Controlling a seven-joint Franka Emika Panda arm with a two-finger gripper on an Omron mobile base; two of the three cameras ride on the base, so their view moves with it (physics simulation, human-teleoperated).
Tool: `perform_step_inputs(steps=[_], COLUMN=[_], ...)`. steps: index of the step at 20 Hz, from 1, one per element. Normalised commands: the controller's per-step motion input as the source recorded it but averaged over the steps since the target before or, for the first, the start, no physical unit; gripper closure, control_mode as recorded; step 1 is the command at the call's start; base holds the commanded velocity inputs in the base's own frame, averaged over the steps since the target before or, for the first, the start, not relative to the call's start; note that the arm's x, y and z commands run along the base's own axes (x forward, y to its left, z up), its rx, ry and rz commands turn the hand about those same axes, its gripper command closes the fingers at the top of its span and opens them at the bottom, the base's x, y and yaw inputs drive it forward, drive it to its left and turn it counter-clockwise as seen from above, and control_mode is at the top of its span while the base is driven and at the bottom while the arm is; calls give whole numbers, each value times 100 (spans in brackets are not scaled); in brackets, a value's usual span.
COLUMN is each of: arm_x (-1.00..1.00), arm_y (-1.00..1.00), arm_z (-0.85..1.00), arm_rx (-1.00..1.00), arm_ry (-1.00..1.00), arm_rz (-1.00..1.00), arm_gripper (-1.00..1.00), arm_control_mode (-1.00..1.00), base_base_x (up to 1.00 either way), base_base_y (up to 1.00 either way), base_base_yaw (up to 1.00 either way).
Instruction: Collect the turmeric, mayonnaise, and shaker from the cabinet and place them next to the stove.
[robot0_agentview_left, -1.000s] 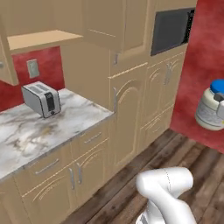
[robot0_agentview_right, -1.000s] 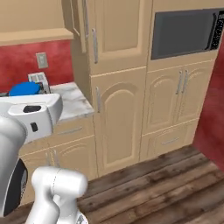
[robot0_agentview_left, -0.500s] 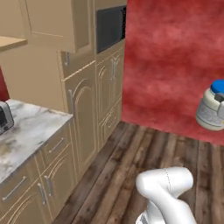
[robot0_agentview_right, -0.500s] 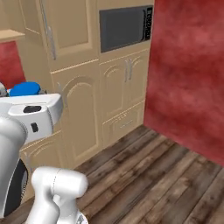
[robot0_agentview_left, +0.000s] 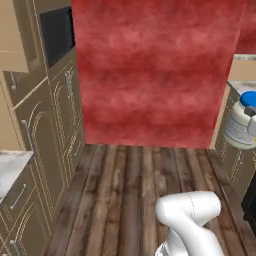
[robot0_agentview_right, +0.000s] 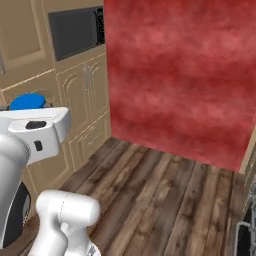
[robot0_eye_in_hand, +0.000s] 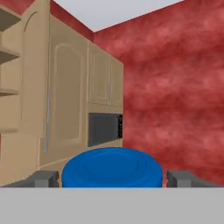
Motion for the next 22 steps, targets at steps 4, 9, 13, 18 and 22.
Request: perform_step_inputs(steps=[4, 9, 13, 18, 22], arm_x=[0, 0, 0, 0, 0], arm_y=[0, 0, 0, 0, 0], arm_z=[0, 0, 0, 0, 0], arm_rx=[0, 0, 0, 0, 0], arm_ry=[0, 0, 0, 0, 0], arm_rz=[0, 0, 0, 0, 0], arm_gripper=[100, 100, 100, 100, 100], arm_control_mode=[100, 100, 100, 100, 100], base_base_x=[-18, -19, -14, -10, -14], base_base_y=[4, 17, 19, 18, 13], base_base_yaw=[-60, -61, -61, -61, -62])
